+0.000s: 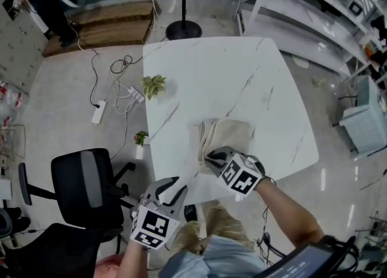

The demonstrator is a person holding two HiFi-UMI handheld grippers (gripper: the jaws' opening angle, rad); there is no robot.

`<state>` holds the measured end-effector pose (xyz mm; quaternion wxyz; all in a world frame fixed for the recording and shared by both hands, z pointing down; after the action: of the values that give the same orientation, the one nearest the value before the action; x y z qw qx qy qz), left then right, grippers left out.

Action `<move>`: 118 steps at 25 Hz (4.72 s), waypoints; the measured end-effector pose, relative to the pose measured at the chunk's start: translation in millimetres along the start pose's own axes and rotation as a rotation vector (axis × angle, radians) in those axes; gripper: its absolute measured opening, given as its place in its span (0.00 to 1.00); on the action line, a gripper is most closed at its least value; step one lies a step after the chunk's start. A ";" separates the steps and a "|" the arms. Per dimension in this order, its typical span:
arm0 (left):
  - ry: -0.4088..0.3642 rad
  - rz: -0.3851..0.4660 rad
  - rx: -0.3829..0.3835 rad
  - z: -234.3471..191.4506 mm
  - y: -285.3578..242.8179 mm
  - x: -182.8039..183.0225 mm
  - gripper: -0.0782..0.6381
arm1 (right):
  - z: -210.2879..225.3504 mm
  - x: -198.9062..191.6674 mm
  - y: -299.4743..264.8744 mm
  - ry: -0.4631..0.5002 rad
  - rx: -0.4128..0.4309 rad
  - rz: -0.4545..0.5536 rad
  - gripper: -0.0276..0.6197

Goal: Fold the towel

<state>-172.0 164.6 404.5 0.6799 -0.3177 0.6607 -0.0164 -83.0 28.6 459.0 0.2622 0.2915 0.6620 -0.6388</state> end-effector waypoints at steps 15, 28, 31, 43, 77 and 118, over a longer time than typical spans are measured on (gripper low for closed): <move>0.344 0.024 0.161 9.2 -83.2 38.6 0.43 | 127.5 17.7 72.0 0.120 0.133 0.131 0.29; 0.441 -0.073 0.272 5.0 -114.3 21.5 0.24 | 150.2 7.5 29.5 0.138 0.355 0.191 0.10; 0.450 -0.036 0.263 9.6 -103.8 33.8 0.23 | 149.9 35.6 54.6 0.192 0.355 0.294 0.11; 0.684 -0.028 0.299 24.4 -92.1 2.3 0.23 | 105.0 76.2 -25.3 0.388 0.511 0.218 0.12; 0.707 -0.030 0.258 38.2 -63.2 -14.6 0.29 | -9.5 -5.6 12.1 0.188 0.306 0.078 0.07; 0.020 0.634 0.525 2.9 61.8 243.8 0.12 | 11.5 163.3 236.4 -0.106 -0.628 0.867 0.06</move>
<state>-163.1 107.3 159.8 0.7027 0.0859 0.7059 0.0229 -26.0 28.8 177.2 0.6096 0.4128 0.6260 -0.2571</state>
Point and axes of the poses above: the fingertips, and each gripper's own axes: y backward along the fingers, z to its right, x out of its top, the point moved 6 cm from there along y, backward along the fingers, and after that the axes turned 9 degrees about z, right-handed, at the moved point
